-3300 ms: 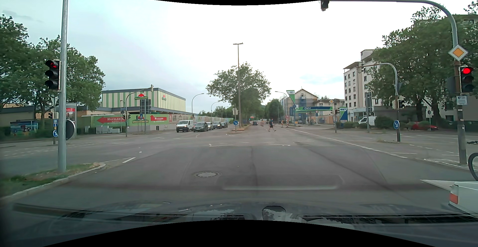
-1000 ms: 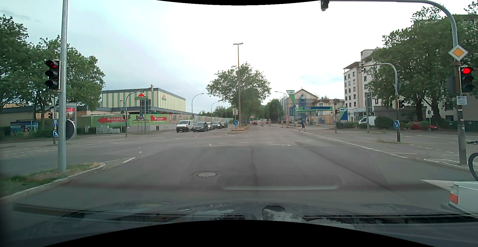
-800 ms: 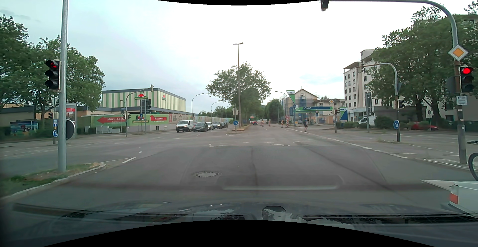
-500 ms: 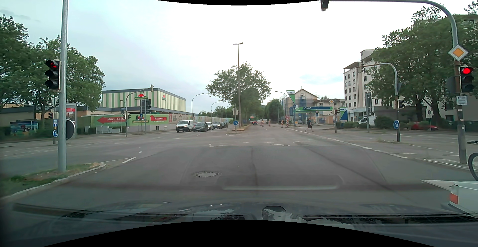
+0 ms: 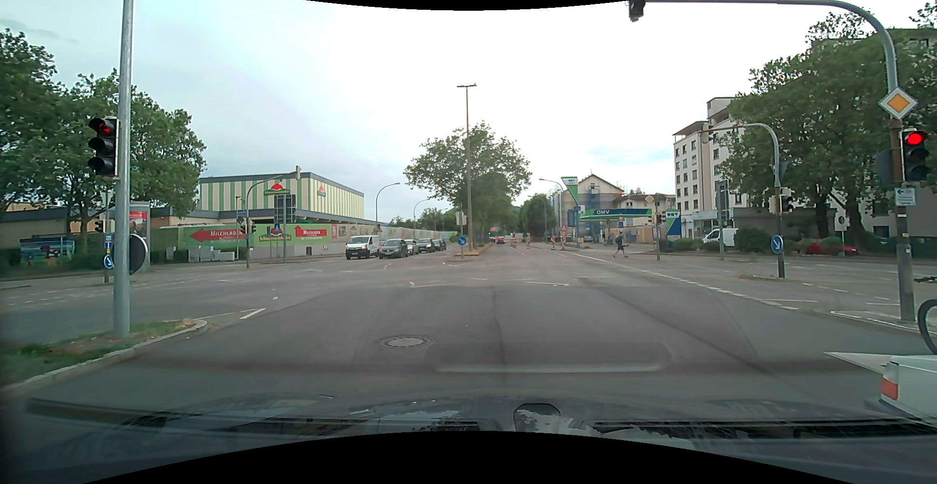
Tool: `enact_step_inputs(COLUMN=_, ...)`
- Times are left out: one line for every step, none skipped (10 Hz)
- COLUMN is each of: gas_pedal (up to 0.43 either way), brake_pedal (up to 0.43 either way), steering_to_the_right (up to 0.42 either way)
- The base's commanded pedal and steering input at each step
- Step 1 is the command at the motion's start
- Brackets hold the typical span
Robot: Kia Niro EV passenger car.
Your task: Follow the waypoints while adhering to traffic rules and regulations
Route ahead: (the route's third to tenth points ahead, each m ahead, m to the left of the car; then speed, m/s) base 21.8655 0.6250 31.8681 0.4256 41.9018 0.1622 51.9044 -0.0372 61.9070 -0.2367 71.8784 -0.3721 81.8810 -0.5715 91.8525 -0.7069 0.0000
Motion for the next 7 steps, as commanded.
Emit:
enact_step_inputs(gas_pedal=0.0, brake_pedal=0.262, steering_to_the_right=0.002)
enact_step_inputs(gas_pedal=0.0, brake_pedal=0.262, steering_to_the_right=0.002)
enact_step_inputs(gas_pedal=0.0, brake_pedal=0.262, steering_to_the_right=0.002)
enact_step_inputs(gas_pedal=0.0, brake_pedal=0.262, steering_to_the_right=0.002)
enact_step_inputs(gas_pedal=0.0, brake_pedal=0.262, steering_to_the_right=0.002)
enact_step_inputs(gas_pedal=0.0, brake_pedal=0.262, steering_to_the_right=0.002)
enact_step_inputs(gas_pedal=0.0, brake_pedal=0.262, steering_to_the_right=0.002)
